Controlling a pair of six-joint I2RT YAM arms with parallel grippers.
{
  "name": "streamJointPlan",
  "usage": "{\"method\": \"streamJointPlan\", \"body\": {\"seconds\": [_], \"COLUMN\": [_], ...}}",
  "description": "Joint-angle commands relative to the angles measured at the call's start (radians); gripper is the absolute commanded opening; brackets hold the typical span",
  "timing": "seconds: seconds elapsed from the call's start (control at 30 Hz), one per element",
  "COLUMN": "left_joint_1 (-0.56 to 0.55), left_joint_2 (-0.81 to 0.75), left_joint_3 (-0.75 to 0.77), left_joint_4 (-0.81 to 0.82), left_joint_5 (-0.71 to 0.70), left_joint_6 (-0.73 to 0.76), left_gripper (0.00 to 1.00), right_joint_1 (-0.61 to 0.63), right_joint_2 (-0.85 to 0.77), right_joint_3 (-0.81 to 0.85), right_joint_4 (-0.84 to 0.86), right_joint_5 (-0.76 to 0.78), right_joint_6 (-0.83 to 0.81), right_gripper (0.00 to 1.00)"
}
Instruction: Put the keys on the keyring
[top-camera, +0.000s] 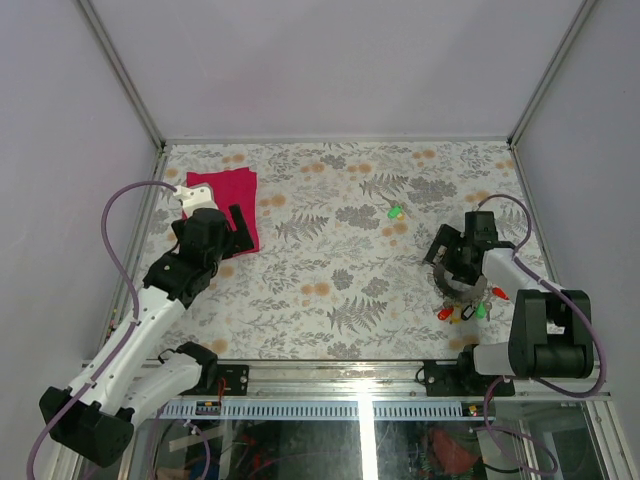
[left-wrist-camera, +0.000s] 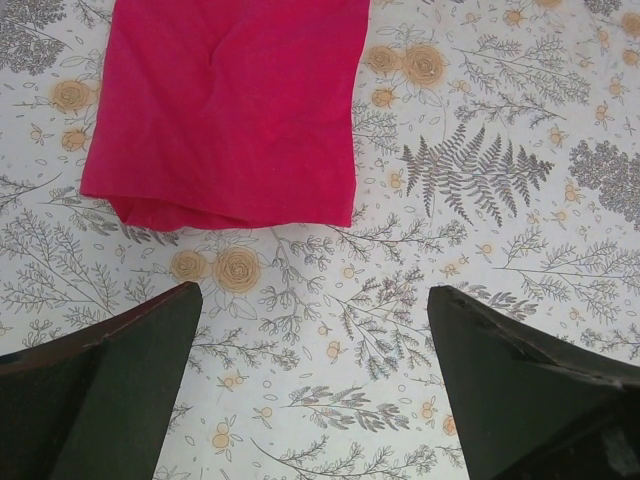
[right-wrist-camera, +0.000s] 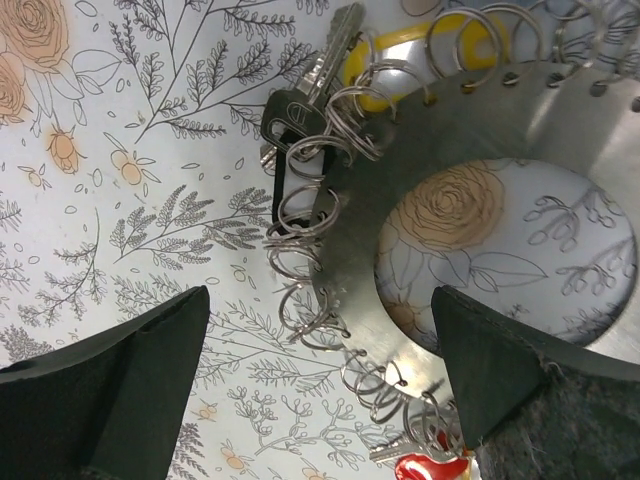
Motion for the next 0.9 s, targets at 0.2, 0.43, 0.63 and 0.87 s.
{"method": "streamJointPlan", "body": {"seconds": [0.2,0.43,0.63,0.87], "left_joint_1": [-0.004,-0.002,-0.003,-0.002], "left_joint_2": [-0.012,-0.005,0.007,0.015], "left_joint_3": [0.016,0.017,0.023,0.025], "left_joint_4": [-0.006,-0.005,-0.003,0.001], "left_joint_5": [-0.036,-0.026,-0.021,-0.012], "left_joint_6": [0.021,0.027,0.026,0.028], "left_gripper": [1.00,1.00,1.00,1.00], "right_joint_1": [-0.008,-0.001,0.090,0.312], "right_joint_2": [0.065,0.016,-0.038,-0.054], "right_joint_3": [-0.009,-0.044,-0.090,-0.133], "right_joint_4": [0.100,0.093,0.109,0.217], "right_joint_5": [-0.163,-0.252,-0.244,-0.185], "right_joint_6": [-0.022,-0.024,0.039,0.213], "right_gripper": [0.99,0.96,0.94,0.92]}}
